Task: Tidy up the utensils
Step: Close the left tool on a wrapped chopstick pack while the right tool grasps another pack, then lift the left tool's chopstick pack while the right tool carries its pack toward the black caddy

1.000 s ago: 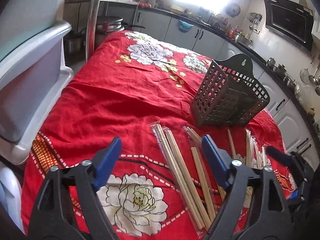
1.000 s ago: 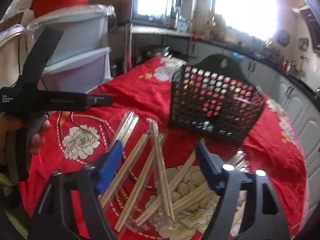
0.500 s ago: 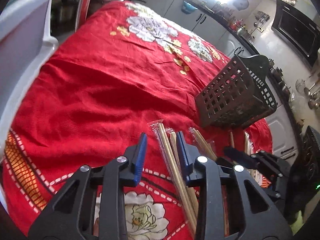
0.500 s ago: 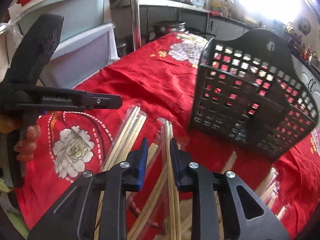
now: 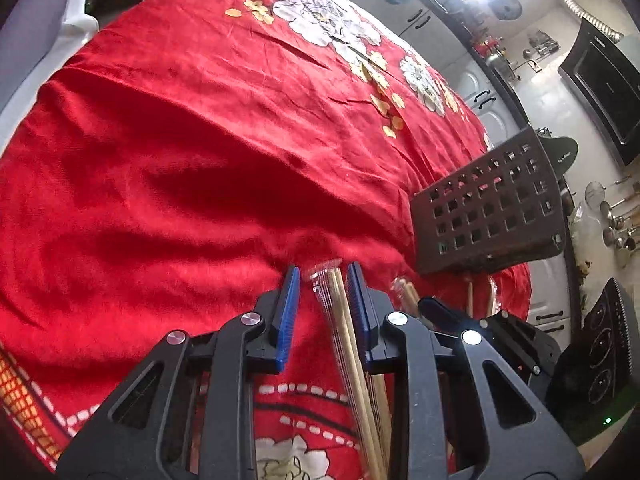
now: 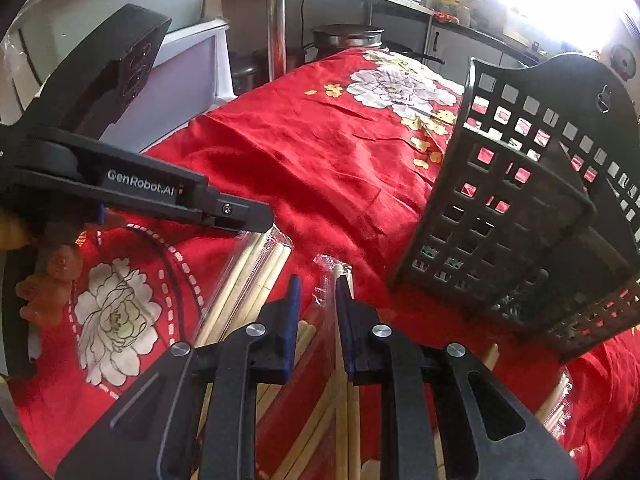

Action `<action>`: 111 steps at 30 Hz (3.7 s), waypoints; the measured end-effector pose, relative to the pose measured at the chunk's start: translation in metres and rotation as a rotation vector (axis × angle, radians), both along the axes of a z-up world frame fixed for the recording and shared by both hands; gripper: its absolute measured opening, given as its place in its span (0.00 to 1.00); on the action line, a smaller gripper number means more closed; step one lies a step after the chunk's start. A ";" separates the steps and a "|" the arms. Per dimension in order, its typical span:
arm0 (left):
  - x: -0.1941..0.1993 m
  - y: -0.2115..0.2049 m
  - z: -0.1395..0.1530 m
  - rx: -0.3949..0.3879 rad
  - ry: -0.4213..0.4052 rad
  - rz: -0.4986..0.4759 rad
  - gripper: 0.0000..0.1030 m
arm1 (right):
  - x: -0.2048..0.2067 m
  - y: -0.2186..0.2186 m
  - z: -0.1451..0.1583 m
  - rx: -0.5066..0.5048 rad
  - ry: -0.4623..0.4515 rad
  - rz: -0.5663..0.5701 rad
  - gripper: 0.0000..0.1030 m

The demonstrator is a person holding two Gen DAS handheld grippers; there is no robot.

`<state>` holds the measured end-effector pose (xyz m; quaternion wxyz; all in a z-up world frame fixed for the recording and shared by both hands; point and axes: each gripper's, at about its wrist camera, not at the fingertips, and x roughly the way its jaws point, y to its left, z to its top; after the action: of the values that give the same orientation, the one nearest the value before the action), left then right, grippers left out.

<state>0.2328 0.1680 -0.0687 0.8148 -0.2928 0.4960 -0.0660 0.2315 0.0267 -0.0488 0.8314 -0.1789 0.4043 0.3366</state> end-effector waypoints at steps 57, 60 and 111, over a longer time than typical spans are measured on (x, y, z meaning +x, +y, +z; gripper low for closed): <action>-0.054 -0.069 0.149 0.111 -0.420 -0.184 0.00 | -0.019 -0.062 -0.010 0.083 0.135 0.000 0.24; -0.054 -0.073 0.154 0.115 -0.431 -0.187 0.00 | -0.015 -0.060 -0.018 0.077 0.151 0.005 0.24; 0.048 -0.117 0.263 0.116 -0.675 -0.171 0.00 | 0.100 -0.164 0.132 0.624 -0.461 -0.413 0.11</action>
<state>0.2810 0.0511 0.1948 0.9396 -0.1653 0.2246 -0.1987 0.3315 -0.1377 0.0837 0.9639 0.0948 0.1144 0.2208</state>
